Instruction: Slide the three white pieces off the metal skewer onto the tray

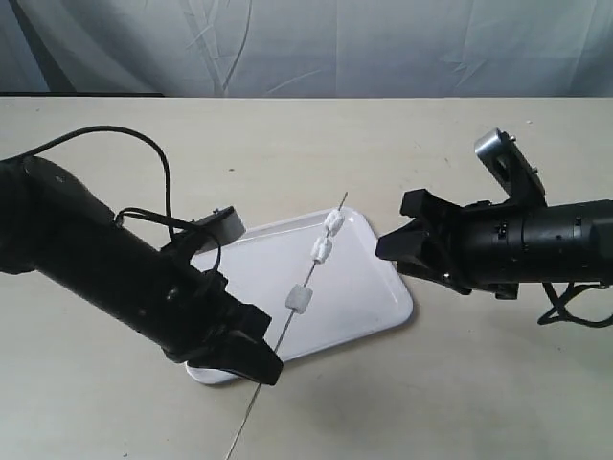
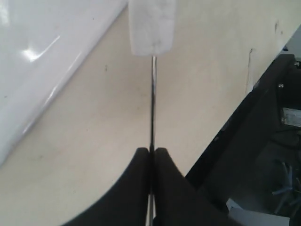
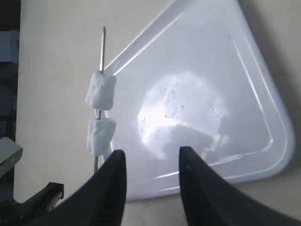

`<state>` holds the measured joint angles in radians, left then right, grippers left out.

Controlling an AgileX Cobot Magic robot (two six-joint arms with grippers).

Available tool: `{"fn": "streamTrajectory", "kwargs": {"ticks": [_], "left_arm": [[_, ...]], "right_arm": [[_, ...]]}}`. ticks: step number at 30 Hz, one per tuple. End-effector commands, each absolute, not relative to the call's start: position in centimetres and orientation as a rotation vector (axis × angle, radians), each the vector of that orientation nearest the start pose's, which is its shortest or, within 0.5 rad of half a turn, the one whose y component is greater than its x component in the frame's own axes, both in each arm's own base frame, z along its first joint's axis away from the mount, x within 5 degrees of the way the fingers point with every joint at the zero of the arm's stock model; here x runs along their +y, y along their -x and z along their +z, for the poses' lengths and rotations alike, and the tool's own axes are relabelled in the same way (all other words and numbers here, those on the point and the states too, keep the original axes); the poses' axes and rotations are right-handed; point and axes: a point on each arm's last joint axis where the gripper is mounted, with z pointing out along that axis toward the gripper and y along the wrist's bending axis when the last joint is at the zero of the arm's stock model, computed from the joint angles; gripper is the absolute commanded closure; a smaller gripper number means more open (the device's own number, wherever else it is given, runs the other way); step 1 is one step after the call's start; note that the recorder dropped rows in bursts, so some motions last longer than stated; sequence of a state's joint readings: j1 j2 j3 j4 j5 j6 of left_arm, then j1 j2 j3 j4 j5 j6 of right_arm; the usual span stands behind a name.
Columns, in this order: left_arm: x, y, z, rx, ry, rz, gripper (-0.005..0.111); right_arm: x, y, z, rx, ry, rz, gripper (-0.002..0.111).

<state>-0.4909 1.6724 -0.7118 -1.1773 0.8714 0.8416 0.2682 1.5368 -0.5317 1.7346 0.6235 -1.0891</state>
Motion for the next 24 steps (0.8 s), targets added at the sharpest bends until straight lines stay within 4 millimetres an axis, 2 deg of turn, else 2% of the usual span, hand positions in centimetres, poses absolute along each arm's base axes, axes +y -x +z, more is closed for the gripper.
{"fn": "streamTrajectory", "kwargs": {"ticks": [1,3,5,7,8,9,12,13,15,20,24], "left_arm": [[-17.9,-19.9,15.6,2.784,-0.596,-1.237,0.107],[-17.6,-20.0,15.1,2.790,-0.539,-1.163,0.107],[-17.2,-20.1,14.7,2.793,-0.537,-1.105,0.107],[-16.8,-20.2,14.7,2.802,-0.522,-1.140,0.107],[-16.6,-20.2,14.9,2.808,-0.518,-1.179,0.107],[-16.5,-20.2,14.9,2.810,-0.515,-1.194,0.107],[-16.3,-20.3,15.1,2.810,-0.491,-1.230,0.107],[-16.3,-20.3,15.1,2.809,-0.485,-1.241,0.107],[-16.4,-20.3,15.2,2.800,-0.476,-1.257,0.107],[-16.4,-20.3,15.3,2.797,-0.472,-1.260,0.107],[-16.4,-20.4,15.2,2.783,-0.475,-1.254,0.107]], "right_arm": [[12.5,-24.2,17.5,2.438,-0.067,1.192,0.072],[12.8,-25.2,18.3,2.385,0.029,1.168,0.072],[12.7,-25.4,18.2,2.383,0.073,1.079,0.072],[12.3,-25.7,16.7,2.456,-0.035,0.975,0.072],[12.2,-25.8,15.5,2.522,-0.182,0.993,0.073],[12.3,-25.7,14.6,2.569,-0.206,0.998,0.076],[12.9,-25.6,12.4,2.651,-0.279,1.097,0.088],[13.3,-25.5,11.9,2.652,-0.247,1.163,0.090],[14.0,-25.2,11.1,2.649,-0.095,1.276,0.089],[15.1,-25.5,9.2,2.648,-0.013,1.466,0.078],[15.8,-25.8,8.9,2.574,0.098,1.615,0.078]]}}
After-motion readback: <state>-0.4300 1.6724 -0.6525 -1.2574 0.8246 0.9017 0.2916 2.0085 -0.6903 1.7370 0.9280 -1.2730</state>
